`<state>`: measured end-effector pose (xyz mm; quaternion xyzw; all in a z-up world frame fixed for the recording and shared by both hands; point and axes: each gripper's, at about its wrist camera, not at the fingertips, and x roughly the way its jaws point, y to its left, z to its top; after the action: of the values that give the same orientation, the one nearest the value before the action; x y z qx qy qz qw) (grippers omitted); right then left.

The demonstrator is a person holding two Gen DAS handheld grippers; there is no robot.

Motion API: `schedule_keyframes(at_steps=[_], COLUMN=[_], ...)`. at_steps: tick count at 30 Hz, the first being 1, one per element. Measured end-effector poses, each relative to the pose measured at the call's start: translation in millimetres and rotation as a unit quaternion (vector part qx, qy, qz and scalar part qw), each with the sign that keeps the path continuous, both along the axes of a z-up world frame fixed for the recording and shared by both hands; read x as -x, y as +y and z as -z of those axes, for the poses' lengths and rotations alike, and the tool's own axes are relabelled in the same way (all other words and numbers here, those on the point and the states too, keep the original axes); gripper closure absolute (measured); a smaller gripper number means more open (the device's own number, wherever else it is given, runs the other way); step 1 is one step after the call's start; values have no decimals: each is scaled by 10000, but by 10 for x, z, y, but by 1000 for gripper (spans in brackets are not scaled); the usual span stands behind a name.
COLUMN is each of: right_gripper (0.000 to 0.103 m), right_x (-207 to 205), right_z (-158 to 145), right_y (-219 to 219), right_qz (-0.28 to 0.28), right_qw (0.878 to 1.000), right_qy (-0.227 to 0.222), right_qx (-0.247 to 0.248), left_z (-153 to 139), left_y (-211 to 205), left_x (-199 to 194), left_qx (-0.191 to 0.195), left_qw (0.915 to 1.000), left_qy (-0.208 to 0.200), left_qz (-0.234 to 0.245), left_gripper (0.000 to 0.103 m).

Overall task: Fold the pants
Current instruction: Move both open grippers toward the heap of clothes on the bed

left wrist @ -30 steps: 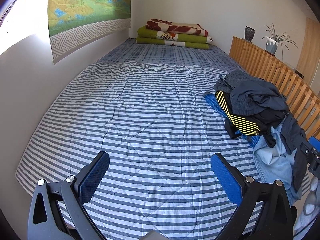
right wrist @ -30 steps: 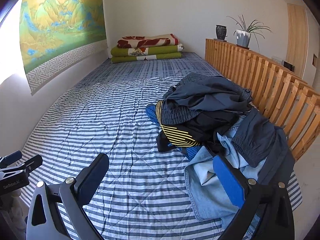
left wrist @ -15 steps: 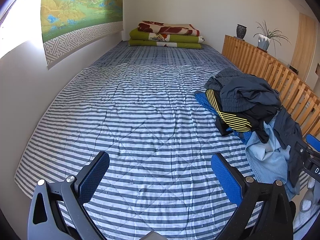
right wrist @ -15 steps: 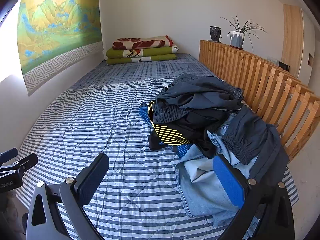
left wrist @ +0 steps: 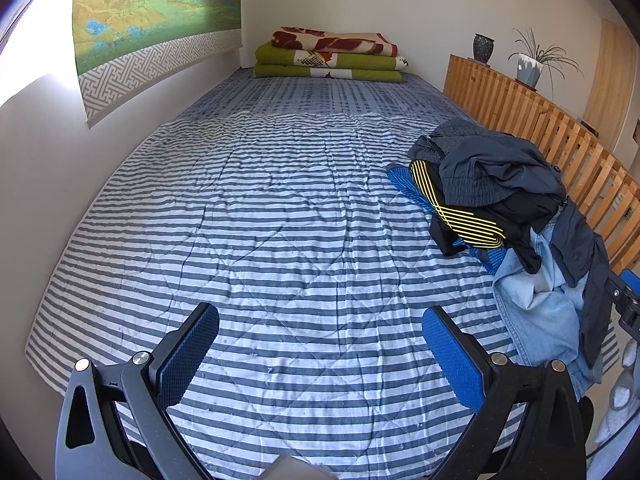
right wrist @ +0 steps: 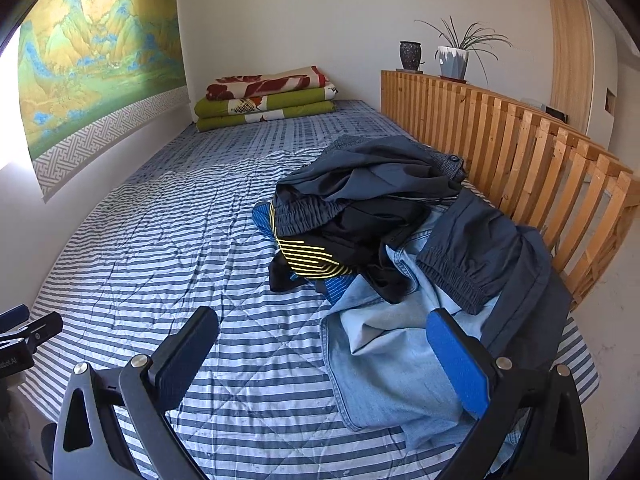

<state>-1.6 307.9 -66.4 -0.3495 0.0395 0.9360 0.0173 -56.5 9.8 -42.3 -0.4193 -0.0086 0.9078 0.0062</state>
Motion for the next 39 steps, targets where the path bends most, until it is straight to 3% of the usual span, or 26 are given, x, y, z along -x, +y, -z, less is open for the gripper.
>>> schedule_keyframes(at_steps=[6, 16, 28, 33, 39], right_gripper=[1, 1, 1, 12, 12], right_x=[210, 509, 1254, 1590, 1882], right_z=[-35, -132, 86, 201, 201], right_y=[193, 343, 547, 730, 804], right_qz=[84, 214, 68, 143, 252], right_qw=[9998, 9997, 9997, 9989, 9981], right_qy=[-175, -73, -250, -442, -503], right_qx=[-57, -76, 5, 66, -256], left_z=[85, 140, 252, 426, 579], left_y=[95, 158, 98, 20, -12], left_x=[51, 294, 789, 980, 1165], left_qx=[99, 89, 153, 156, 173], left_qw=[9999, 9999, 9997, 9993, 9988], left_qy=[-33, -63, -168, -335, -455], left_qz=[50, 91, 57, -4, -21], left_gripper=[1, 1, 1, 1, 1])
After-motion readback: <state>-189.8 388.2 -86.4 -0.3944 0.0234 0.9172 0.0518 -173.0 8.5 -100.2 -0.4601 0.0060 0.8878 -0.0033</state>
